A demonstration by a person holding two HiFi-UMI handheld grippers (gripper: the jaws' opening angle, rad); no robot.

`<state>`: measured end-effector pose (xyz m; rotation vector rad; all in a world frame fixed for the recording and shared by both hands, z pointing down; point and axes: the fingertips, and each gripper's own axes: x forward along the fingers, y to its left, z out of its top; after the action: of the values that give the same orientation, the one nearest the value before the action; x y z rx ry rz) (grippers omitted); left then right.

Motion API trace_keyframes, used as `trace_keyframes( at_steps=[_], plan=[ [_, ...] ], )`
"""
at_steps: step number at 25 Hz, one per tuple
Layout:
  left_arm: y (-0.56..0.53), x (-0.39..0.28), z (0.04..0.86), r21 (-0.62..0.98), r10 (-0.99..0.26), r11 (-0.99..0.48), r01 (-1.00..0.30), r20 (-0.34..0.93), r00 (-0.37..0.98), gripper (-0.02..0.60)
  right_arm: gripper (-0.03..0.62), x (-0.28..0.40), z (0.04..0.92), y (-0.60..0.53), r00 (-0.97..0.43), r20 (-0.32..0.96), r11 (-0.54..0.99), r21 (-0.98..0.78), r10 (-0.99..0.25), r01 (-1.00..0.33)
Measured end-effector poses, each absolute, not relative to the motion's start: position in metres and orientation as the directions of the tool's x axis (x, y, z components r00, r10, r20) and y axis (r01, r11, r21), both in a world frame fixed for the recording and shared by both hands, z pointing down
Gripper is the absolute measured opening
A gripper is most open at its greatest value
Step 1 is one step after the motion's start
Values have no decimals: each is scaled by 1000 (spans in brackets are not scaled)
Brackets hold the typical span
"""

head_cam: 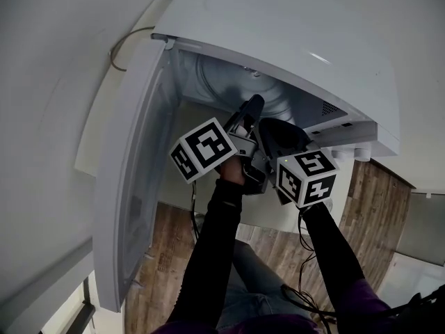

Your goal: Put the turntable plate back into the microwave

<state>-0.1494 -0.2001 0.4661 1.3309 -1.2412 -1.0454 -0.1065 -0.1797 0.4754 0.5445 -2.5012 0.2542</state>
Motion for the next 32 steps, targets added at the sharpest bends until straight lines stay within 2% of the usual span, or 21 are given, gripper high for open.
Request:
trace_keyframes(
  at_steps=[8, 14, 17, 18, 20, 23, 32],
  plan=[
    [-200, -124, 466, 948, -946, 1, -320, 105, 308, 187, 14, -95, 479, -199, -732, 557, 822, -145, -392, -551],
    [-186, -104, 469, 955, -897, -13, -296, 119, 425, 189, 14, -91, 482, -205, -711, 560, 784, -165, -426, -599],
    [-175, -110, 469, 952, -918, 3, -305, 124, 378, 181, 14, -88, 481, -209, -695, 562, 765, -161, -448, -623],
    [-172, -117, 468, 951, -932, 10, -310, 122, 342, 139, 14, -86, 481, -210, -687, 564, 755, -161, -458, -635],
    [-168, -131, 465, 944, -955, 28, -329, 123, 270, 13, 14, -83, 482, -214, -669, 571, 737, -155, -477, -658],
    [-171, -144, 465, 920, -962, 67, -386, 162, 220, 5, 14, -80, 483, -218, -636, 587, 723, -121, -500, -680],
    [-165, -149, 476, 862, -931, 180, -474, 304, 199, 5, 14, -79, 484, -219, -616, 585, 699, -113, -528, -706]
  ],
)
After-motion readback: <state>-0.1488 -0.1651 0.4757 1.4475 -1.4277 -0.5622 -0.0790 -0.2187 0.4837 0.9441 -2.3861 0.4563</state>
